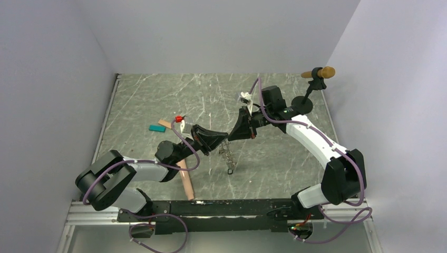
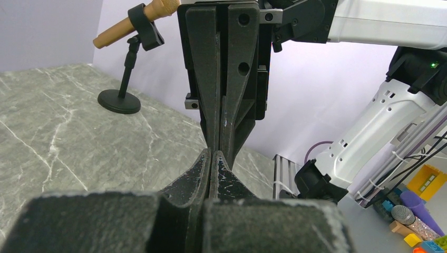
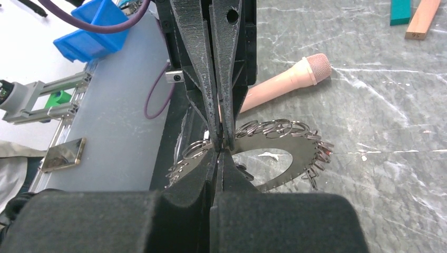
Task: Put the keys on the keyring
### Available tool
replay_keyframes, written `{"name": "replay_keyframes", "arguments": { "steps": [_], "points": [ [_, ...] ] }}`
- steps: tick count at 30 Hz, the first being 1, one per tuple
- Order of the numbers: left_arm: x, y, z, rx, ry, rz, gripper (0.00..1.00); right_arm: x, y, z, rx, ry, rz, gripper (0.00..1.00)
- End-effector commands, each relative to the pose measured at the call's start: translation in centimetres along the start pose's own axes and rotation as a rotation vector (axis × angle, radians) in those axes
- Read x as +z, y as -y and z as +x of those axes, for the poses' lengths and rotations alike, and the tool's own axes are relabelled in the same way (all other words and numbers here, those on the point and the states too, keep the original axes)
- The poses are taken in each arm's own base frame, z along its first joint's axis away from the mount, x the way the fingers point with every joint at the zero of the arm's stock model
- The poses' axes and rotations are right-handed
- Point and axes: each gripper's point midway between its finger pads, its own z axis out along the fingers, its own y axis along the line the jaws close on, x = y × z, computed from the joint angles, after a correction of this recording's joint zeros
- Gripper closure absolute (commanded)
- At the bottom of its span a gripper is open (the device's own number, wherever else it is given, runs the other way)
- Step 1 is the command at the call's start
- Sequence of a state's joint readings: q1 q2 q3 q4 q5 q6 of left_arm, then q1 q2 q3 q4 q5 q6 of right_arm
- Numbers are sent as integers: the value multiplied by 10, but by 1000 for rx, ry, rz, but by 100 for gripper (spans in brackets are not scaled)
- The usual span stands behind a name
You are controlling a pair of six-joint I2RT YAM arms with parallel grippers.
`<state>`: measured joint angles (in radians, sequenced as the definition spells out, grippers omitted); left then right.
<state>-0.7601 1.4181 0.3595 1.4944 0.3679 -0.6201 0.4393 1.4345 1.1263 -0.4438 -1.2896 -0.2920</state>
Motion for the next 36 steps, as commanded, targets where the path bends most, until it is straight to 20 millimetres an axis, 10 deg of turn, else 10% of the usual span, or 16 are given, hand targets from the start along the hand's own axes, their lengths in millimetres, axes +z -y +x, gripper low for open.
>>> {"name": "replay_keyframes", "arguments": {
  "steps": [1,10,24,36],
  "points": [
    [8,35,-48,49,164,131,94,3,-13,-9,-62,12,-55,100],
    [0,33,-49,44,146,133,59,2,-12,-9,-71,6,-45,100],
    [-33,25,-11,250,-336,177,49,-5,-7,-1,-163,-105,5,100],
    [-24,19,3,313,-581,284,44,-5,-12,14,-227,-230,-15,100]
  ]
}}
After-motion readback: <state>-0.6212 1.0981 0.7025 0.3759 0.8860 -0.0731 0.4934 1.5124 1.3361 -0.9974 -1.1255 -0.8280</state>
